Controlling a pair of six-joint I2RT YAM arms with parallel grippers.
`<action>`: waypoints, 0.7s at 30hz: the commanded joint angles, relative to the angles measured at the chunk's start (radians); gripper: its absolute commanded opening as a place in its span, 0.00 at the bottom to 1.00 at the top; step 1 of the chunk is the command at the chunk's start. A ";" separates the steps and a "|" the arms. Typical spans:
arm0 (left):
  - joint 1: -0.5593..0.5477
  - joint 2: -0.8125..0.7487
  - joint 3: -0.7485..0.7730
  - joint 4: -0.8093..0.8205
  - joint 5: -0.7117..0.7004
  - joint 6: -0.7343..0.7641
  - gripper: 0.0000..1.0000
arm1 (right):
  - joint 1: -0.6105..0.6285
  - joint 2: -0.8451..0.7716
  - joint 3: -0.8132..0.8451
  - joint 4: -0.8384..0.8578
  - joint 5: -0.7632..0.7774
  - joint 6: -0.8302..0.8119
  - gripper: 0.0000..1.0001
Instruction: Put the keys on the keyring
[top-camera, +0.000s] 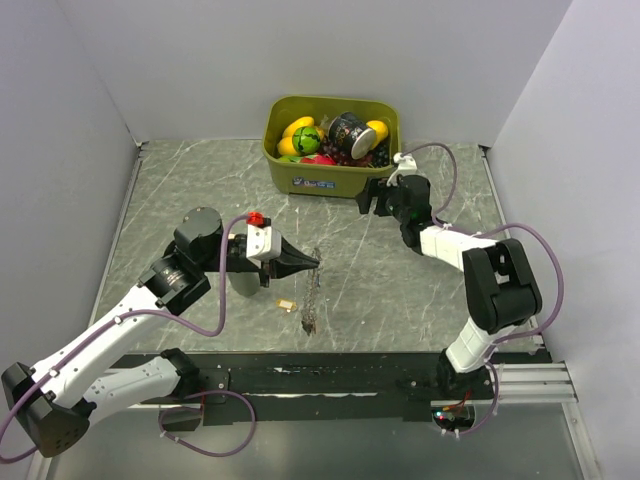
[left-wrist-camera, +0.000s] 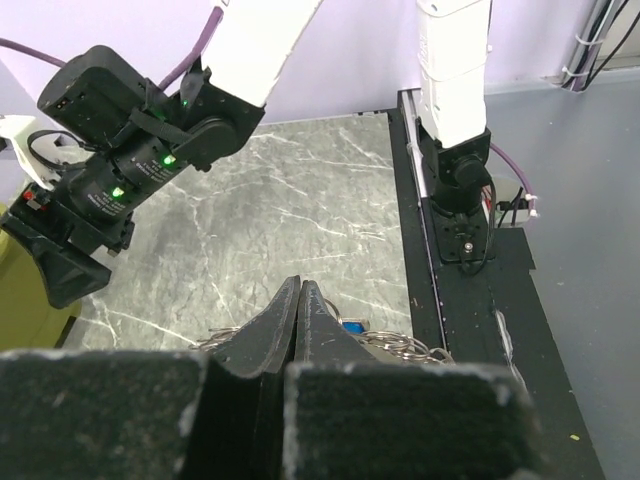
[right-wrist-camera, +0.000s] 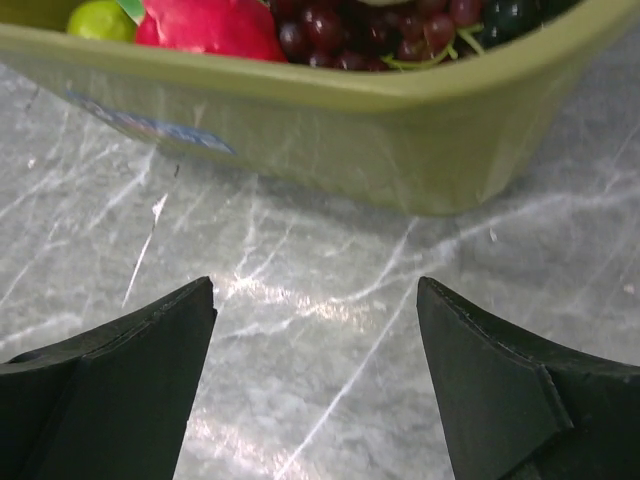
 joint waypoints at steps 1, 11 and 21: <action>-0.003 -0.018 0.012 0.042 -0.013 0.016 0.01 | 0.003 0.014 -0.011 0.189 0.011 0.010 0.90; -0.003 0.002 0.027 0.002 -0.019 0.043 0.01 | -0.008 0.071 0.021 0.192 -0.075 0.009 0.89; -0.003 0.002 0.024 0.013 -0.021 0.036 0.01 | -0.011 0.111 0.064 0.155 -0.112 -0.014 0.89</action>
